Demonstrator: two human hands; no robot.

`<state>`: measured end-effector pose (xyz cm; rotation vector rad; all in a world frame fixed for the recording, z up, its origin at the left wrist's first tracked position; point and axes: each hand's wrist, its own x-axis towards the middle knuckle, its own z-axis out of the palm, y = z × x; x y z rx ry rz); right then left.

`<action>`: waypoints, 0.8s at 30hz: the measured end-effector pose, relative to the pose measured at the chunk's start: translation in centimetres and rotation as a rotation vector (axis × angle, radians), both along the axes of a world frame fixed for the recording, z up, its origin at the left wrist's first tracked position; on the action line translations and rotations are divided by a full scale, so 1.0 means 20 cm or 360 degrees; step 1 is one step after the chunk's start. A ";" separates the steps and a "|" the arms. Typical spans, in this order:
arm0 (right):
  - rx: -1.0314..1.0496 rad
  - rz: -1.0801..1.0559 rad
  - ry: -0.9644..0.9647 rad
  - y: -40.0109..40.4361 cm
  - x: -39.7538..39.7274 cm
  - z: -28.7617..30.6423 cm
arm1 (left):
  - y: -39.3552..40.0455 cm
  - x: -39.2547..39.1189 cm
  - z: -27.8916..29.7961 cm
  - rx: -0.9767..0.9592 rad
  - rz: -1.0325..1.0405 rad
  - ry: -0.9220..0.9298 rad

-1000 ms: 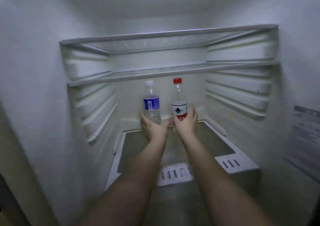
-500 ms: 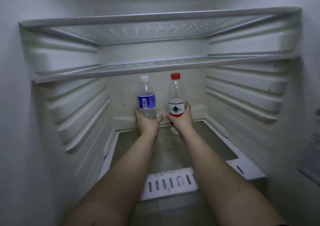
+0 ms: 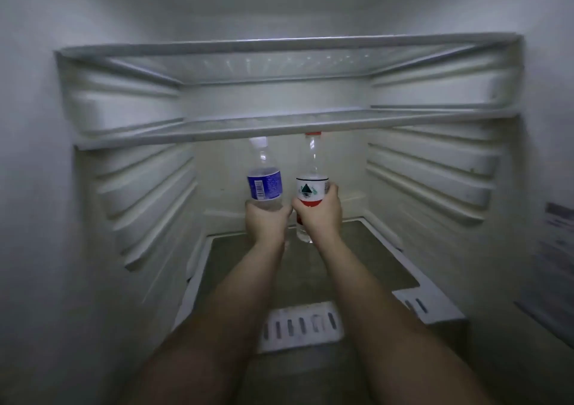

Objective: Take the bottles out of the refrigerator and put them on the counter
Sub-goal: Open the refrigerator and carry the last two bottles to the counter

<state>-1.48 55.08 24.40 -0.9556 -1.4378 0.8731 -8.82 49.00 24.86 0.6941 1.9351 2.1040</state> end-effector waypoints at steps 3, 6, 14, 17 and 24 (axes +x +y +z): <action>-0.0055 0.0032 0.0038 -0.05 0.02 0.03 | -0.07 0.04 0.04 0.0073 0.0004 0.0058; -0.0082 0.0076 0.0051 -0.11 0.04 0.06 | -0.14 0.05 0.08 0.0039 0.0012 0.0068; -0.0074 0.0219 0.0114 -0.31 0.14 0.08 | -0.35 0.13 0.10 0.0022 -0.0023 -0.0017; -0.0124 0.0309 0.0160 -0.38 0.21 0.08 | -0.43 0.18 0.09 -0.0008 -0.0085 -0.0001; -0.0051 0.0413 0.0197 -0.58 0.35 0.02 | -0.64 0.23 0.03 -0.0009 -0.0235 0.0151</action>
